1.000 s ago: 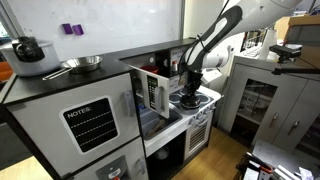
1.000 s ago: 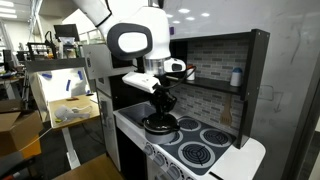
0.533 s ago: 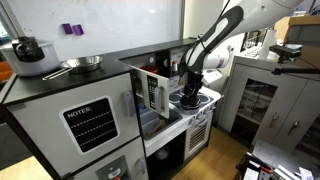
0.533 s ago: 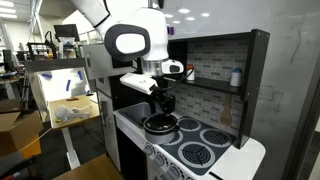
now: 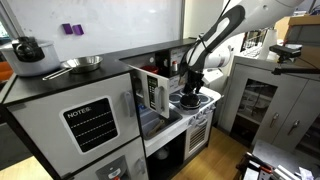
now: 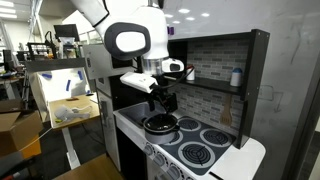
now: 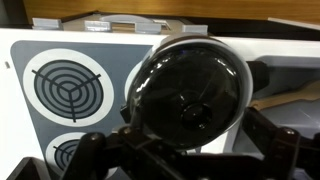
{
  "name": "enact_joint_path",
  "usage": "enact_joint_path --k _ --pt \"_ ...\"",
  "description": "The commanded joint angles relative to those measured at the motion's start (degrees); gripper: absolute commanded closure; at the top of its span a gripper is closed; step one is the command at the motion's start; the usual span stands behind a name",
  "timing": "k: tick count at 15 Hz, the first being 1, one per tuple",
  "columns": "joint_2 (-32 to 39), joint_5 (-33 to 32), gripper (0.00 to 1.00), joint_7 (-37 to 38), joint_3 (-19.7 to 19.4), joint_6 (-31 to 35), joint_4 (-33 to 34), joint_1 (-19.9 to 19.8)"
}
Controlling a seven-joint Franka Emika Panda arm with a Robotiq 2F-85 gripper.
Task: Cover the pot with the lid
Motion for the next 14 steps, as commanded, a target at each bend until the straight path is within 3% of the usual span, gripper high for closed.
enact_joint_path --k 1,8,12,13,14 --pt "-2.5 -3.2 0.00 3.2 -1.3 -1.6 -0.6 0.2" --pt "-6.9 -6.3 0.00 4.8 -3.3 -6.0 -0.3 0.1" --pt "-9.9 -1.6 0.00 0.3 -3.8 -13.0 0.2 -0.8" --pt "-8.3 -3.8 0.00 3.0 -4.0 -9.3 0.1 0.0" --pt "-9.1 -3.1 0.00 2.2 -4.2 -10.9 0.1 -0.1"
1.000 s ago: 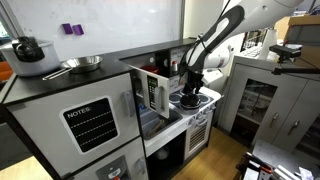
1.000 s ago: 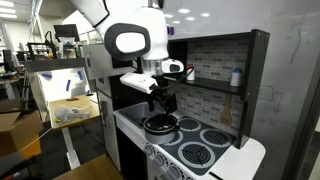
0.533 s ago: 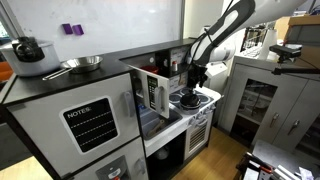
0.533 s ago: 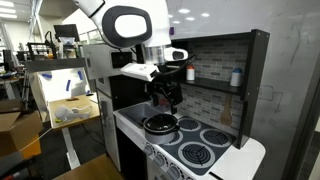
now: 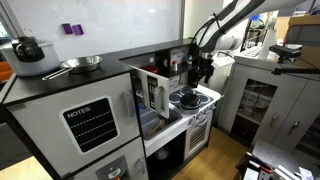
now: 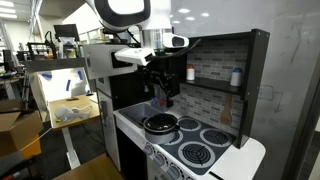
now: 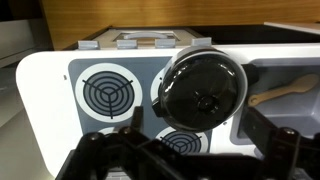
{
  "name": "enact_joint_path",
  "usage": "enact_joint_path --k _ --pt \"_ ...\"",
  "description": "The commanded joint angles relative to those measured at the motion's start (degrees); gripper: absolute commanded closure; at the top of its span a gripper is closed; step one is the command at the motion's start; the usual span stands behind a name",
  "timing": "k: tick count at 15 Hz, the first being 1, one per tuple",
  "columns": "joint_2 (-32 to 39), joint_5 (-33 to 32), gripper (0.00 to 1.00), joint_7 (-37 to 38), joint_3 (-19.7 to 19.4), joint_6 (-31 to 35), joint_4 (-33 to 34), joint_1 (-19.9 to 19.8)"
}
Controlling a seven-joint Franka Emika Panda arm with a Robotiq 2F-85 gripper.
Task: Cover the pot with the lid
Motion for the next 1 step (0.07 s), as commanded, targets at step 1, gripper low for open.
enact_joint_path --k 1 --pt "-0.5 0.2 0.00 -0.2 -0.4 -0.8 0.0 0.3"
